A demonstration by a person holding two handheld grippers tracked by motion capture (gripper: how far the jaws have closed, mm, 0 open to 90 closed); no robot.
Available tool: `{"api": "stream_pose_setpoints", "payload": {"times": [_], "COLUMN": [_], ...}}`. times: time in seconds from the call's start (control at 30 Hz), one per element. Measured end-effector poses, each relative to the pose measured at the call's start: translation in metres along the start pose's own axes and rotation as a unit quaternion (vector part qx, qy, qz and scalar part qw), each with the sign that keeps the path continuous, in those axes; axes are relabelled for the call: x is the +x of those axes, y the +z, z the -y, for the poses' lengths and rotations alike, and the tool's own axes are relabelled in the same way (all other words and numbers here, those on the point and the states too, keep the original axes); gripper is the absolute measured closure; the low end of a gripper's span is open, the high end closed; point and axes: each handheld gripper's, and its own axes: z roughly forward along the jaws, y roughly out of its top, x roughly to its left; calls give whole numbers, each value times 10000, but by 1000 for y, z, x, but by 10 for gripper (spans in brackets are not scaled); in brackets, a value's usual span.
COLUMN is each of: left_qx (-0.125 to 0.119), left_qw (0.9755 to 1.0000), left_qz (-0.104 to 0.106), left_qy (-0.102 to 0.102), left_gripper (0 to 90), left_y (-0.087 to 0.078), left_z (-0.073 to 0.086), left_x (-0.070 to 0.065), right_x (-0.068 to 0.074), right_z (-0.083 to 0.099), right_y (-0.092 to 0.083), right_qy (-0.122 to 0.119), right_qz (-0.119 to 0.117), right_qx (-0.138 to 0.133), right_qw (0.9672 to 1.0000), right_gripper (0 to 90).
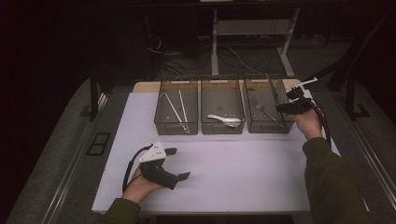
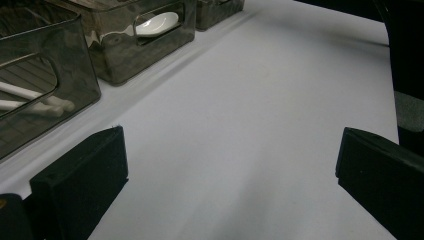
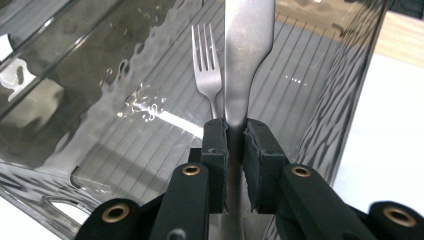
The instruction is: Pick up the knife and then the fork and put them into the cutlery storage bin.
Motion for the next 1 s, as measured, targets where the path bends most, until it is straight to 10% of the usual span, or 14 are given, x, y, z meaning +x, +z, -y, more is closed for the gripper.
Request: {"api": "stream_pose_setpoints", "payload": {"times": [1.0], "left_qx": [-10], "left_qw": [10000], "left_qz": [17], "left_qy": [-10], "left_gripper": [0], "left_y": [0], "left_z": [0], "left_x": [0], "right_x": [19], "right_z": [-13], "right_y": [26], "right_qy": [-393], "right_qz": [265], "right_qx": [775], "right_qw": [9959], "right_gripper": [807]}}
